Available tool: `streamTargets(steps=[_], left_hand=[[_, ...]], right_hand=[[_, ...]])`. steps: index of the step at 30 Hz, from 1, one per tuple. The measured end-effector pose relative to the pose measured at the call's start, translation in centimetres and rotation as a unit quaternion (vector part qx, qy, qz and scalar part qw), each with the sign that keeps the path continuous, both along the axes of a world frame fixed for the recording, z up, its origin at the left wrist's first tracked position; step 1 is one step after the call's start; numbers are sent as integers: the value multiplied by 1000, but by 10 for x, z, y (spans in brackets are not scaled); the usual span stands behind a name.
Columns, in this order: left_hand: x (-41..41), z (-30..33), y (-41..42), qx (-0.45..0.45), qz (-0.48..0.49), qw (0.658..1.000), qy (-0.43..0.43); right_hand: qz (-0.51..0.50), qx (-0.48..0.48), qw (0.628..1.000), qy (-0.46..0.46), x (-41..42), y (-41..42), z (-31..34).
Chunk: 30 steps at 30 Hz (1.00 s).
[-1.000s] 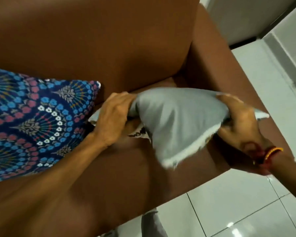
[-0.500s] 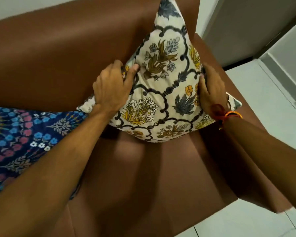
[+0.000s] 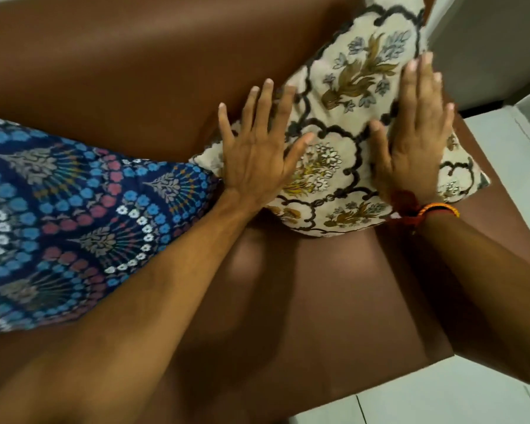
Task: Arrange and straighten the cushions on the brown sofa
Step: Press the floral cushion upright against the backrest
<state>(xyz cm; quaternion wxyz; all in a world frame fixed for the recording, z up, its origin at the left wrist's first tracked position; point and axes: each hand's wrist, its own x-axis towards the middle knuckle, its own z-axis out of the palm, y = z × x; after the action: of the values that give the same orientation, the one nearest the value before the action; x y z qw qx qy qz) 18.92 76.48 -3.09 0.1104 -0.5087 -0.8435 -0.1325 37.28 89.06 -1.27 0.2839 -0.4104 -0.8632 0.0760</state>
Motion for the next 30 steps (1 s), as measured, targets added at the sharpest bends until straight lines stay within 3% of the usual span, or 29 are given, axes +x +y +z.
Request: streamTargets(steps=[4, 8, 9, 11, 13, 15, 17, 18, 19, 24, 30], left_hand=[[-20, 13, -47, -9, 23, 1000, -6], [-62, 34, -130, 27, 111, 993, 19], [-74, 39, -152, 37, 142, 989, 28], [-104, 53, -195, 65, 217, 973, 39], [-135, 66, -239, 93, 292, 952, 19], [-163, 72, -266, 130, 327, 929, -113], [-183, 73, -280, 192, 318, 864, -340], [-188, 73, -286, 201, 305, 834, -414], [-191, 74, -290, 197, 284, 829, -440], [-169, 77, -303, 220, 214, 861, -405], [-158, 103, -284, 280, 146, 887, -338]], right_hand=[[-41, -18, 998, 41, -4, -19, 5], [125, -9, 991, 53, -59, -95, 9], [168, -40, 983, 57, -77, -122, 7], [226, -194, 953, 46, -113, -172, 3], [256, -299, 919, -12, -147, -209, -2], [253, -332, 903, -99, -171, -222, -7], [247, -344, 896, -137, -186, -227, -10], [242, -337, 898, -144, -191, -228, -10], [235, -324, 904, -151, -193, -227, -11], [223, -219, 926, -211, -181, -227, -9], [200, -158, 960, -120, -167, -223, 10]])
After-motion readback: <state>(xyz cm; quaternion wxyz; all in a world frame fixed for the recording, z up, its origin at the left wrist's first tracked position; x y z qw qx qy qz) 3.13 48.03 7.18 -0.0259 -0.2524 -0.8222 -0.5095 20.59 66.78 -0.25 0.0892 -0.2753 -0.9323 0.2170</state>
